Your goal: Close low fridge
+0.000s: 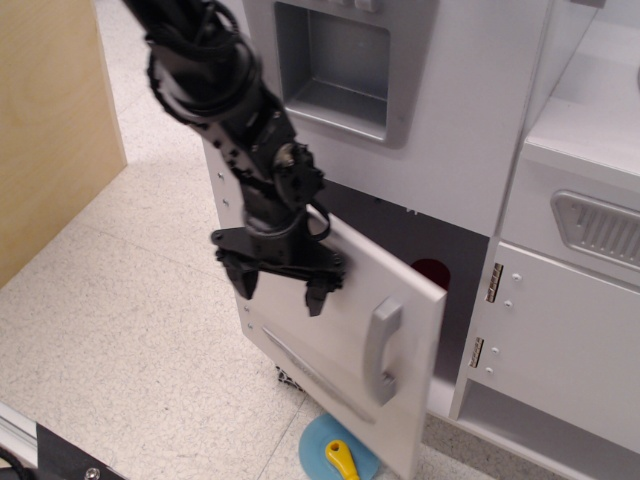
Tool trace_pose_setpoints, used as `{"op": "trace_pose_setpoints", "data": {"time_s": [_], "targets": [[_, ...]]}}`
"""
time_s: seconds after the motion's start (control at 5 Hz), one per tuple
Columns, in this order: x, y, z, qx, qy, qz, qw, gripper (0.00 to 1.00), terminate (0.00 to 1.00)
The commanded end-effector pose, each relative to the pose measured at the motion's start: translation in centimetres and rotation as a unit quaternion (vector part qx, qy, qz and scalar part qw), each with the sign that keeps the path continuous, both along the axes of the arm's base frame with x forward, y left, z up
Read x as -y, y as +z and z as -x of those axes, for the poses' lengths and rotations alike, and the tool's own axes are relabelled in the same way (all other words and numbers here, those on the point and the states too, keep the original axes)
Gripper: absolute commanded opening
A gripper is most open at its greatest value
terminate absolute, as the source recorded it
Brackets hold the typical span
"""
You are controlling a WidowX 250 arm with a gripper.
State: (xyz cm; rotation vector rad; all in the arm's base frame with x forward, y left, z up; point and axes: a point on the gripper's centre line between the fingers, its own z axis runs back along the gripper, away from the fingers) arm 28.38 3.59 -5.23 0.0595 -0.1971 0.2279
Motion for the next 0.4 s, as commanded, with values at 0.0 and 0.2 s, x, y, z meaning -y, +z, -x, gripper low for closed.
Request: {"op": "trace_pose_setpoints", "data": {"time_s": [0.0, 0.2], "targets": [[0.99, 0.53, -2.86, 0.036, 0.003, -0.001, 0.9994, 1.0, 0.0], [1.22, 0.51, -3.79, 0.038, 0.01, 0.0, 0.9992, 1.0, 0.0]]}}
